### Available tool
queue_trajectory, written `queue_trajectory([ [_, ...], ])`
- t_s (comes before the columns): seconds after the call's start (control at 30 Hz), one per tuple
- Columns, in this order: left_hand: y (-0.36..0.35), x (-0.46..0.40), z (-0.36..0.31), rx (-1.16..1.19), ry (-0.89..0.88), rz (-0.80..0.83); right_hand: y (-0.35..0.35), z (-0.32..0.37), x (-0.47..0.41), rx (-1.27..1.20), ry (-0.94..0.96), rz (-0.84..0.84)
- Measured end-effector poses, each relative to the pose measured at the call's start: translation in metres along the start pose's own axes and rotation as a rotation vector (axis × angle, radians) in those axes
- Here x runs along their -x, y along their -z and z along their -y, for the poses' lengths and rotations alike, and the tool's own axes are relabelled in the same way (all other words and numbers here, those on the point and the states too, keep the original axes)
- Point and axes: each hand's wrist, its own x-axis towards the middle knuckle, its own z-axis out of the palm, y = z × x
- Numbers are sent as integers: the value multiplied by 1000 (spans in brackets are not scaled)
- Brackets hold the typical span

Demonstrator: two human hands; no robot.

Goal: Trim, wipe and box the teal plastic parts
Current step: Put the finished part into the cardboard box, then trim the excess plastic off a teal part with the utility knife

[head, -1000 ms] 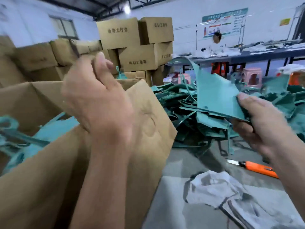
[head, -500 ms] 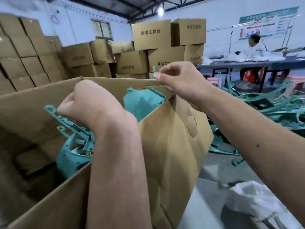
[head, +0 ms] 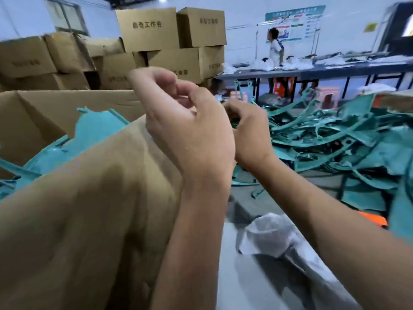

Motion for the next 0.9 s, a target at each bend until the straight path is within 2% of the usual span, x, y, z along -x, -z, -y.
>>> queue_trajectory([
  [0.07,-8,46,1,-30,177,172,30,-42,18,162,-94,-20],
  [0.17,-20,111,15,-136,514,508,84,-97,45,399,-279,-156],
  [0.27,-33,154,32,-141,804,738,131,-145,69,753,-457,-256],
  [0.33,-37,180,37,-111,941,810,147,-170,85,917,-590,-62],
  [0.4,-40,200,40,-82,1015,835,148,-185,98,920,-660,209],
  [0.43,-42,208,40,-82,1042,852,148,-191,105,914,-641,271],
  [0.47,-43,213,41,-84,1061,870,149,-195,110,919,-595,261],
  [0.6,-45,216,56,-111,1030,915,158,-192,116,816,-381,-88],
  [0.7,-46,212,68,-119,1033,941,157,-169,109,529,-164,-227],
  [0.8,-50,208,74,17,1225,1001,141,-141,107,258,-64,-246],
  [0.87,-48,202,77,156,1429,1086,125,-120,112,111,33,-164],
  [0.9,-44,199,82,308,1581,1121,116,-113,117,89,83,-112],
])
